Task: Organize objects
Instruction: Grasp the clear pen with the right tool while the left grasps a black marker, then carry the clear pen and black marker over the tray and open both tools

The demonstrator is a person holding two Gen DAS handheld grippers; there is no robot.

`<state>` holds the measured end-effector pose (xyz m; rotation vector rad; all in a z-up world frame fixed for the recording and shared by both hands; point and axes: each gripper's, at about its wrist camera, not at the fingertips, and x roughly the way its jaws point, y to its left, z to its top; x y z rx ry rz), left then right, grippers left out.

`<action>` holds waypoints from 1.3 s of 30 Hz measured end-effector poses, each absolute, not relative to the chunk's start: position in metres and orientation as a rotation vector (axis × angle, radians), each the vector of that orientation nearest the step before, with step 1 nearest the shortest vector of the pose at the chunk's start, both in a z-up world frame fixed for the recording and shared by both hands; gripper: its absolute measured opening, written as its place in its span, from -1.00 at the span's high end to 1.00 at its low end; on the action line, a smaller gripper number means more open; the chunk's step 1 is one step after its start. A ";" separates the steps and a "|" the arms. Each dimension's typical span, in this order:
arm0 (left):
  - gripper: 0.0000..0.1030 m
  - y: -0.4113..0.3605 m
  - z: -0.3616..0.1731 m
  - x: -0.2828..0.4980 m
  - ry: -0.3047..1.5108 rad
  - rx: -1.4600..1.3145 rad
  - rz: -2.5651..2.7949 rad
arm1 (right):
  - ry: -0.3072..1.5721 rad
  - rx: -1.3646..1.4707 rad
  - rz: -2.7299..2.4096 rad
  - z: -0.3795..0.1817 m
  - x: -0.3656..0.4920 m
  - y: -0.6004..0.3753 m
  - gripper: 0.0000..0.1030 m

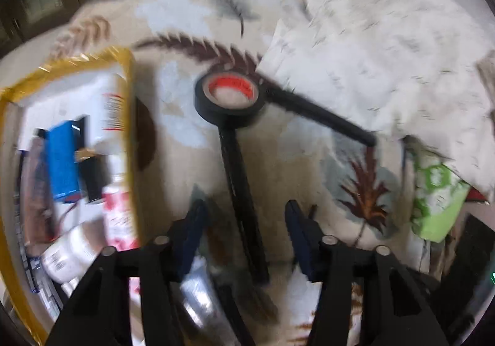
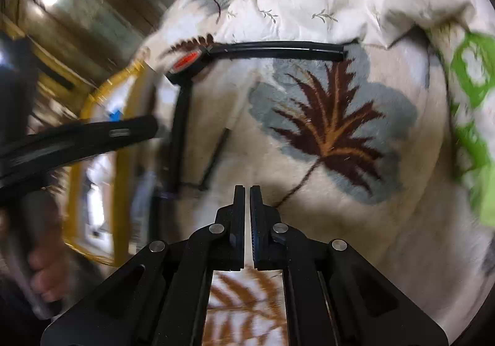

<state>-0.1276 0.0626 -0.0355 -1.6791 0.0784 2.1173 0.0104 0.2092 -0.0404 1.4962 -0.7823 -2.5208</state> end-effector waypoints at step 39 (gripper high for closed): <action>0.74 -0.130 -0.003 -0.074 -0.554 -1.393 2.217 | -0.874 1.304 -2.412 0.018 -0.026 0.136 0.90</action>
